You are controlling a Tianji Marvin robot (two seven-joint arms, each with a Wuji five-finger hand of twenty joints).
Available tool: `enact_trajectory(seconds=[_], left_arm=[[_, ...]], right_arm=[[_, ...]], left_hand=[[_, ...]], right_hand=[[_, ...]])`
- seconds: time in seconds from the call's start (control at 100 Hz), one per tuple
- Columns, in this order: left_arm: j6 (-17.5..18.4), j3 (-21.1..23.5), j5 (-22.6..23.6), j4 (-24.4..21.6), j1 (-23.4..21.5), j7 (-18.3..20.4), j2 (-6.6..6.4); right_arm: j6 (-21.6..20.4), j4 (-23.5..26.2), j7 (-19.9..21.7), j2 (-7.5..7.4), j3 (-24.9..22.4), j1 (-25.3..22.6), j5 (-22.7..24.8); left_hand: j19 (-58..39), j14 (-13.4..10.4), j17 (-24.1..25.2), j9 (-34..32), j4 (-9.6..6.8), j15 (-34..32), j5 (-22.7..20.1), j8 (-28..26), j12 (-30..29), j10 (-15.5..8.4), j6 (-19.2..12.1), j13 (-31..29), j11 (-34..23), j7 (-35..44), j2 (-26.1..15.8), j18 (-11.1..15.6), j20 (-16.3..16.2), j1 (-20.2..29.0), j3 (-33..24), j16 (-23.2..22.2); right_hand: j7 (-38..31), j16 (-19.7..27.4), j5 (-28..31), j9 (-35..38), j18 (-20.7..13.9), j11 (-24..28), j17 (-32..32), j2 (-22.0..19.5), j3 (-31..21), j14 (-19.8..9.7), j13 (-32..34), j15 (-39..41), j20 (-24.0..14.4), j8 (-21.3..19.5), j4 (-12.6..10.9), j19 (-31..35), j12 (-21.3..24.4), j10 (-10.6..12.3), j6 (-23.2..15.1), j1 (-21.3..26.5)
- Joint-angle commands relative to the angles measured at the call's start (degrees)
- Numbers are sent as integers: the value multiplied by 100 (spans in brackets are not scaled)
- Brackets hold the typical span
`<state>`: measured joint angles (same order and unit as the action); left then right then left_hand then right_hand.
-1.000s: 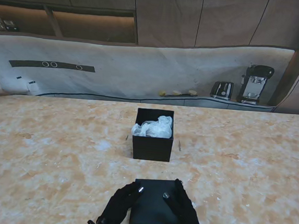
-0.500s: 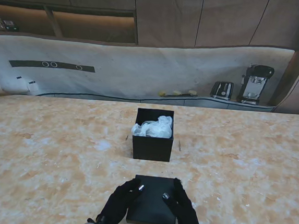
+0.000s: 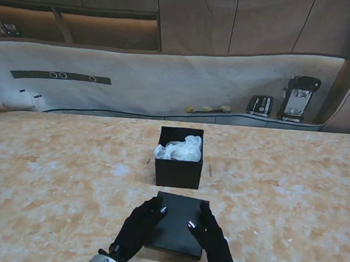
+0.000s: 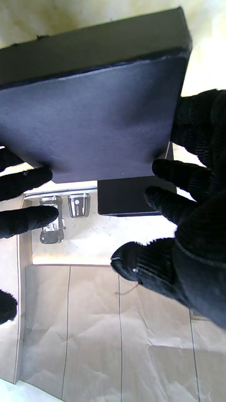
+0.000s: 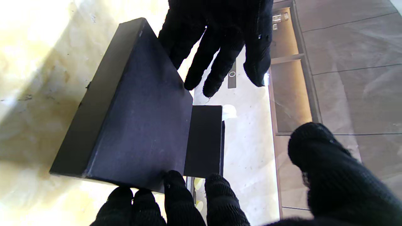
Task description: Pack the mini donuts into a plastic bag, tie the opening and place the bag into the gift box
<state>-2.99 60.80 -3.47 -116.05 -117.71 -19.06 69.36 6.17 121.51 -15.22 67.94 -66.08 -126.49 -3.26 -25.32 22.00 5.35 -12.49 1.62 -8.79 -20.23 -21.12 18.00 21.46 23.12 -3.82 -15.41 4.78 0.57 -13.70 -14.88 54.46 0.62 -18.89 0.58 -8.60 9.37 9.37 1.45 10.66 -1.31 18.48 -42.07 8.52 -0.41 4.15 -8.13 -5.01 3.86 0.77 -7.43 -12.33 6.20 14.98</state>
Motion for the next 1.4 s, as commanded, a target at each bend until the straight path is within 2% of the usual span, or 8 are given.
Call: enact_trajectory(seconds=[0.0, 0.22, 0.26, 0.66, 1.14, 1.39], left_arm=[[50, -77, 28, -152, 6, 124, 56], [33, -70, 120, -211, 165, 22, 86], [20, -72, 115, -213, 198, 10, 92], [-41, -77, 87, -264, 531, -110, 151], [-314, 48, -68, -242, 1194, -68, 206], [-471, 107, -200, -36, 1638, 54, 224]], right_arm=[[-57, 131, 181, 41, 108, 47, -2], [-63, 162, 103, 72, 133, 266, -11], [-52, 166, 98, 77, 138, 302, -22], [27, 162, 56, 125, 298, 766, -179], [294, 48, -130, 258, 497, 1618, -376], [502, -167, -210, 347, 602, 2165, -510]], left_hand=[[-429, -111, -203, -108, 0, -832, -172, -25, 32, -15, 4, -570, -58, -117, -207, 266, -48, 51, 58, -206], [-409, -111, -201, -102, -2, -824, -199, -24, 32, -14, -1, -569, -52, -109, -185, 272, -37, 84, 56, -224], [-406, -119, -202, -103, -3, -823, -201, -23, 31, -21, 0, -568, -52, -109, -188, 272, -36, 93, 53, -226], [-410, -126, -208, -134, -2, -811, -231, -20, 30, -26, -12, -587, -57, -104, -211, 281, -39, 101, 59, -238], [-448, -122, -210, -149, -2, -801, -264, -15, 25, -31, -8, -610, -47, -99, -237, 289, -59, 145, 56, -242], [-468, -129, -207, -186, -2, -793, -287, -13, 21, -37, -16, -637, -41, -95, -239, 292, -69, 144, 60, -238]], right_hand=[[-64, -180, 91, 15, -305, 71, -189, 72, -51, -322, 676, 859, -269, -49, 129, 407, -70, 149, 16, -180], [-236, -198, 105, 32, -297, 188, -195, 74, -47, -321, 683, 894, -283, -130, 132, 393, -126, 146, 85, -154], [-484, -208, 7, -3, -297, 268, -202, 65, -31, -323, 674, 911, -303, -185, 137, 369, -159, 143, 88, -151], [-707, -220, -13, 20, -297, 296, -222, 72, -32, -321, 680, 934, -323, -136, 131, 349, -163, 139, 134, -133], [-1005, -245, -77, 29, -277, 393, -258, 47, 7, -315, 685, 983, -356, -9, 128, 346, -204, 125, 172, -112], [-1164, -247, -98, 24, -279, 416, -256, 43, 28, -315, 683, 987, -367, 54, 125, 340, -212, 125, 195, -87]])
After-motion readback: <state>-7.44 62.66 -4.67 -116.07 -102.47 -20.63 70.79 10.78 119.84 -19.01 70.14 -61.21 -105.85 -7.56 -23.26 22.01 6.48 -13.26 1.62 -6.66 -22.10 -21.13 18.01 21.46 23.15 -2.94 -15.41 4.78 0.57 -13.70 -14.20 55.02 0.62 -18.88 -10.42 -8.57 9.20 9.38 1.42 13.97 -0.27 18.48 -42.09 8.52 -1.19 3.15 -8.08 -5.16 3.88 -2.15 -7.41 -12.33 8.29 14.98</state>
